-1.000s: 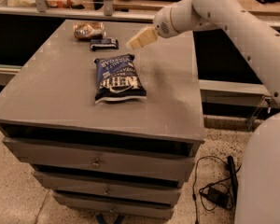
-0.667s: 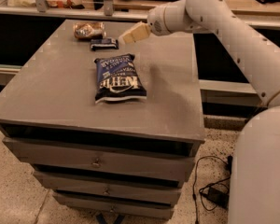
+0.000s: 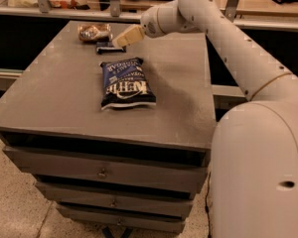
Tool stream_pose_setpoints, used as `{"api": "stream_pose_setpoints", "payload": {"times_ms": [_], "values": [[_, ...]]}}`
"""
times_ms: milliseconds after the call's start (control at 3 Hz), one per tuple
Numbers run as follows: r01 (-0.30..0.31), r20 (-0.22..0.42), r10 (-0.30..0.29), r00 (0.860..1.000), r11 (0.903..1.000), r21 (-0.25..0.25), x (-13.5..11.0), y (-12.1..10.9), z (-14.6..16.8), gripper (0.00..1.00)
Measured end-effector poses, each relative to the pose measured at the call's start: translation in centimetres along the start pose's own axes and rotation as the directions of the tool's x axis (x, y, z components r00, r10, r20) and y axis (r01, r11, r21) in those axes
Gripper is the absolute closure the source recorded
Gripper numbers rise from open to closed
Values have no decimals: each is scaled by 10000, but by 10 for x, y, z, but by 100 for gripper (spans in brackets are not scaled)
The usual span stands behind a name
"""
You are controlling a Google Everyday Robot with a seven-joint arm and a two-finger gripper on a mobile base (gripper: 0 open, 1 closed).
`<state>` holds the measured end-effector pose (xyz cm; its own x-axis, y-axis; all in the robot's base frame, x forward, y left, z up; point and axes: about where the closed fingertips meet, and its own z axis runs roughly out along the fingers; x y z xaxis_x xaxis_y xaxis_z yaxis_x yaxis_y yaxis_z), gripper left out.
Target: Pick rxbar blueberry
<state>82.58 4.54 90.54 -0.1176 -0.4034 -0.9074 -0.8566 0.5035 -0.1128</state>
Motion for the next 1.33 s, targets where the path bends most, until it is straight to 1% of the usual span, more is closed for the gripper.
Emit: {"api": "stream_pose_setpoints", "payload": {"times_ms": [333,1000,1333], "values": [[21,-391,-39,9992,9989,-467,6,10,22,0],[-5,-934,-44,9956,9986,-525,16,9,54,0],[13,-981,-105,9951,9956,-934,21,12,66,0]]}}
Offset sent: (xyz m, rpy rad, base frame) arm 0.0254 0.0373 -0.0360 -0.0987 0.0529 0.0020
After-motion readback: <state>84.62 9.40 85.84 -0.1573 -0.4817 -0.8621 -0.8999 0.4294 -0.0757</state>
